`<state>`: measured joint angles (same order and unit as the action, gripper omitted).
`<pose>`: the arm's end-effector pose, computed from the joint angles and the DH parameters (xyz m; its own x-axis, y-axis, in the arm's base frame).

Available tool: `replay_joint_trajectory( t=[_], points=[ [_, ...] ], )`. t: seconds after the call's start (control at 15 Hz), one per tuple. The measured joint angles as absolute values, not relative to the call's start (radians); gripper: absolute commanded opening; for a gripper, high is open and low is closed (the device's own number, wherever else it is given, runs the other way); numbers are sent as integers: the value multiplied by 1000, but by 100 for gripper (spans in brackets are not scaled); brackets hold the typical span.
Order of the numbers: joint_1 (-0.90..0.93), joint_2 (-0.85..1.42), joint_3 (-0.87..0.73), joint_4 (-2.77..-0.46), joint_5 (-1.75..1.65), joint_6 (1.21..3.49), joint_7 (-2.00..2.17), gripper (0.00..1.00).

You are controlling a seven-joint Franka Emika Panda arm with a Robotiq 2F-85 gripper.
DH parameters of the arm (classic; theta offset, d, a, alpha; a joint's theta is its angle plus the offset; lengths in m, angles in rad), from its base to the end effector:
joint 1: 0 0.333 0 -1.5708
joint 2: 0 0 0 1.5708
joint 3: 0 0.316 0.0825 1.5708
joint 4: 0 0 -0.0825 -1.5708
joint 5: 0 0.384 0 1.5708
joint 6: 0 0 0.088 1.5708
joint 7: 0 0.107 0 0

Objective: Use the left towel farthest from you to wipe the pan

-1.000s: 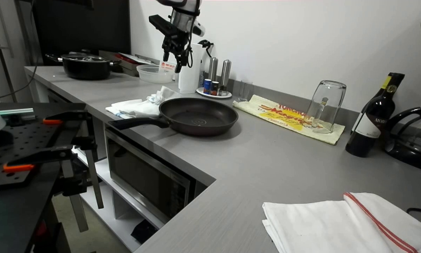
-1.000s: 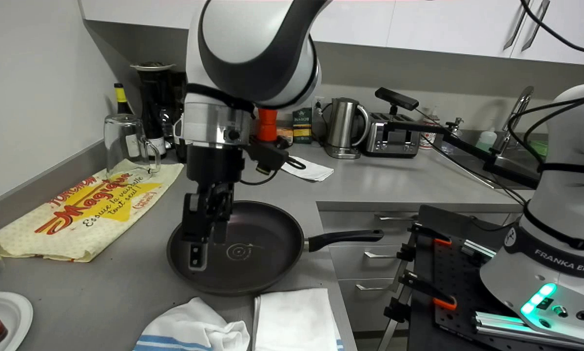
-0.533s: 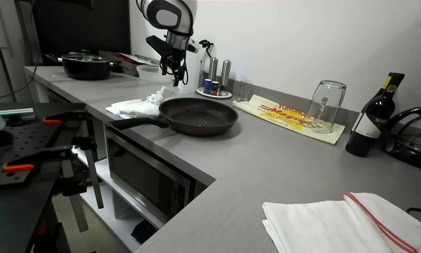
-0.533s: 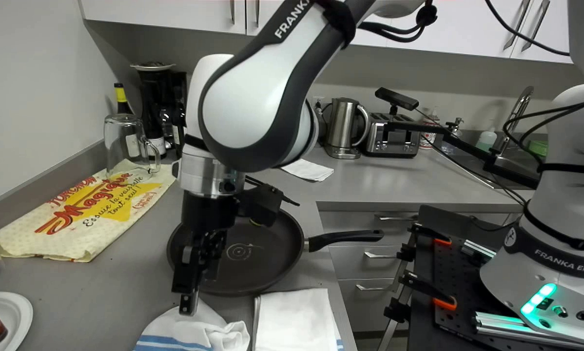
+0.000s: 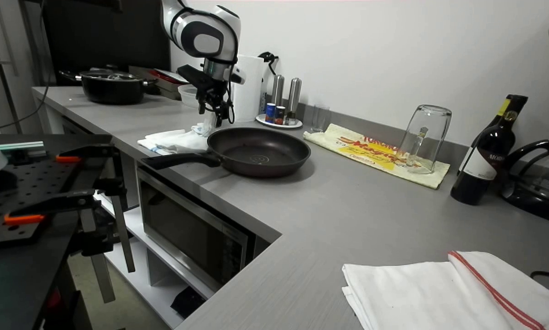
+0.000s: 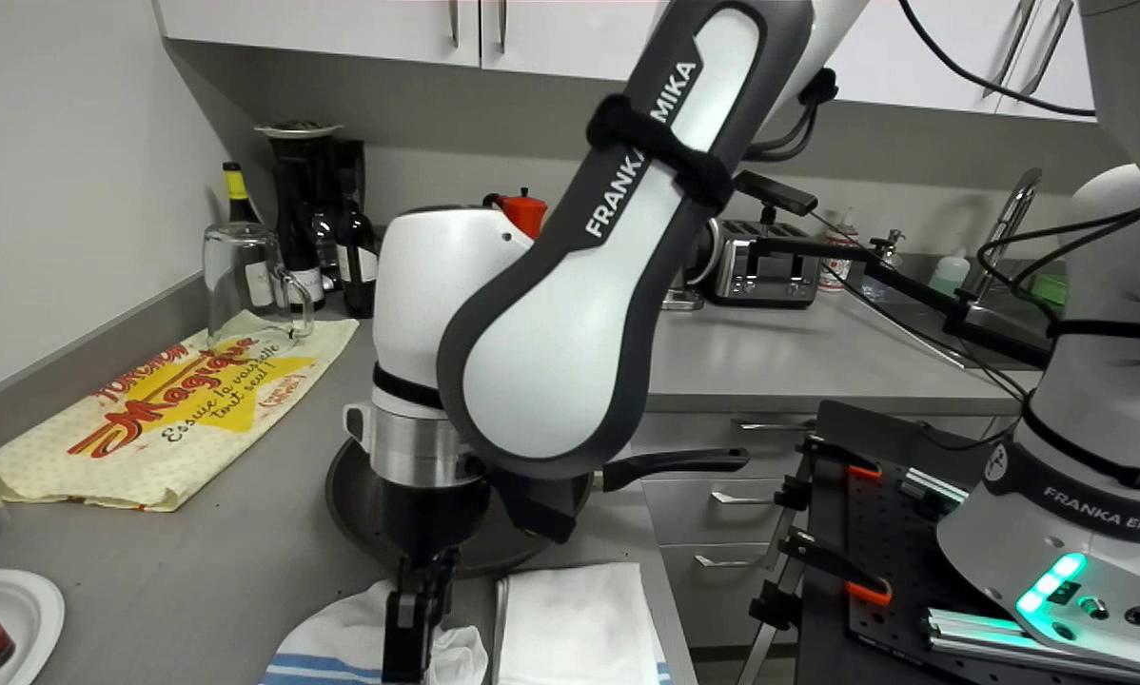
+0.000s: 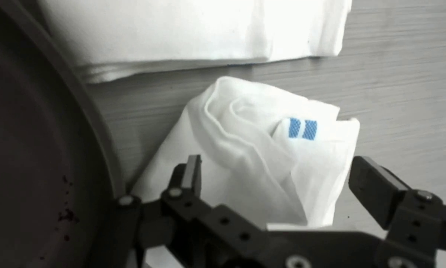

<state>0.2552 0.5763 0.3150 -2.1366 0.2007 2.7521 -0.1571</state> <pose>0.4840 0.3053 0.1485 0.8844 0.4628 0.0610 0.4628 -0.8521 -0.2446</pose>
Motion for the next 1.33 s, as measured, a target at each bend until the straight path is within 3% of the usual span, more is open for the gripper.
replay_joint_trajectory(
  t=[1.33],
  points=[
    [361, 644, 193, -2098, 54, 2773, 33, 100]
  ],
)
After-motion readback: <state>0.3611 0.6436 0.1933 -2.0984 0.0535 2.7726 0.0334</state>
